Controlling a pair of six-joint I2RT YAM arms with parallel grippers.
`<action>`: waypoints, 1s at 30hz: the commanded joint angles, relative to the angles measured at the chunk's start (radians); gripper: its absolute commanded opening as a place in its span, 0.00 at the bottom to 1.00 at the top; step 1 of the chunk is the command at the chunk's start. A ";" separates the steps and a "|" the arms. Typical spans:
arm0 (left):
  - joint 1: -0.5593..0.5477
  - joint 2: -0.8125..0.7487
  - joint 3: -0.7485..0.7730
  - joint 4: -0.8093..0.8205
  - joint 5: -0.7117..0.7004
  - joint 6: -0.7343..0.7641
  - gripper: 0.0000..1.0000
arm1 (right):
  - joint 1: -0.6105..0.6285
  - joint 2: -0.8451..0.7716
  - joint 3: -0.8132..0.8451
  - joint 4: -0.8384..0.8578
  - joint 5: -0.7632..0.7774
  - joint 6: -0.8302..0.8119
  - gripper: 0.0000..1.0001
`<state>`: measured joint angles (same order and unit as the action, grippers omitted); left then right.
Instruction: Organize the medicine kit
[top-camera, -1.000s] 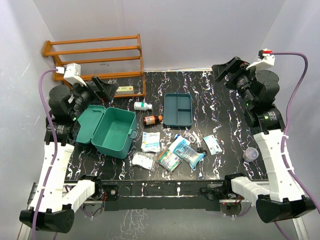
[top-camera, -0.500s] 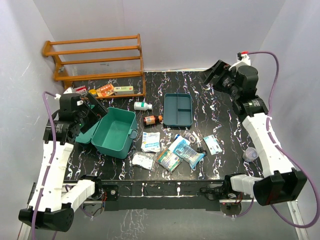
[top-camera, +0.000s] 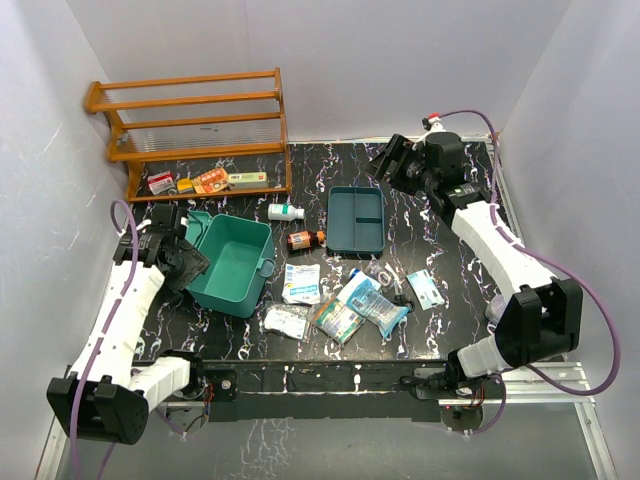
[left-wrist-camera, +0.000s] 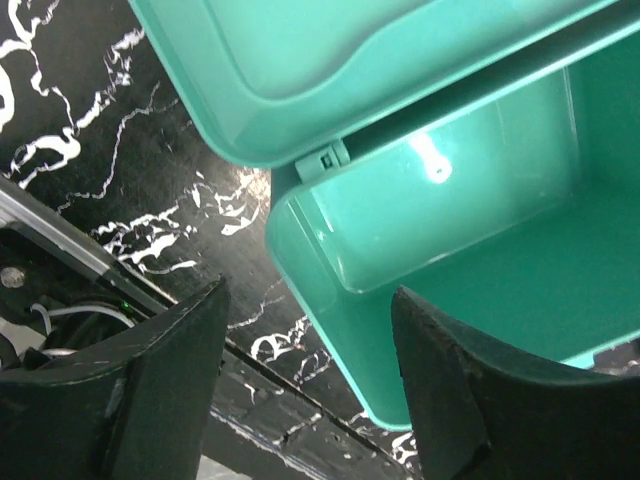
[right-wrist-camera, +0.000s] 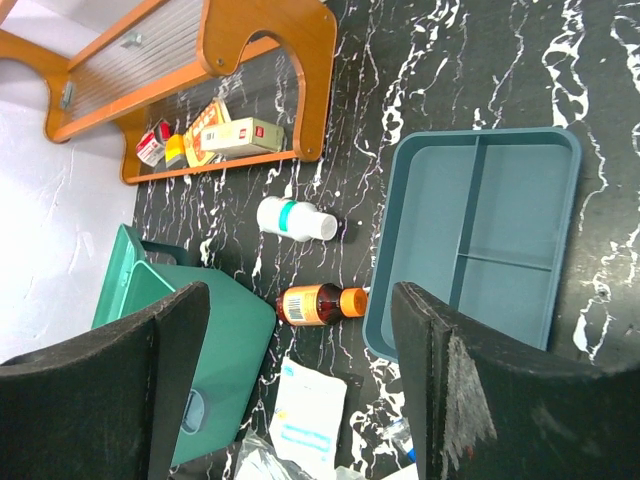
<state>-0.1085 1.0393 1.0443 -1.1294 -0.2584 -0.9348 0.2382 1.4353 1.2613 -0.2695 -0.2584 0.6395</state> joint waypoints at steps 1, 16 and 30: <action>0.006 0.026 -0.040 0.054 -0.096 0.029 0.60 | 0.033 0.032 0.024 0.089 -0.011 0.009 0.70; 0.042 0.085 -0.104 0.398 -0.217 0.314 0.33 | 0.181 0.231 0.087 0.094 0.042 -0.074 0.63; 0.052 0.148 -0.054 0.490 -0.261 0.449 0.38 | 0.277 0.473 0.220 0.088 0.069 -0.165 0.54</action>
<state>-0.0616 1.2064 0.9447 -0.6464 -0.4576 -0.5182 0.5060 1.8767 1.4002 -0.2283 -0.2111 0.5220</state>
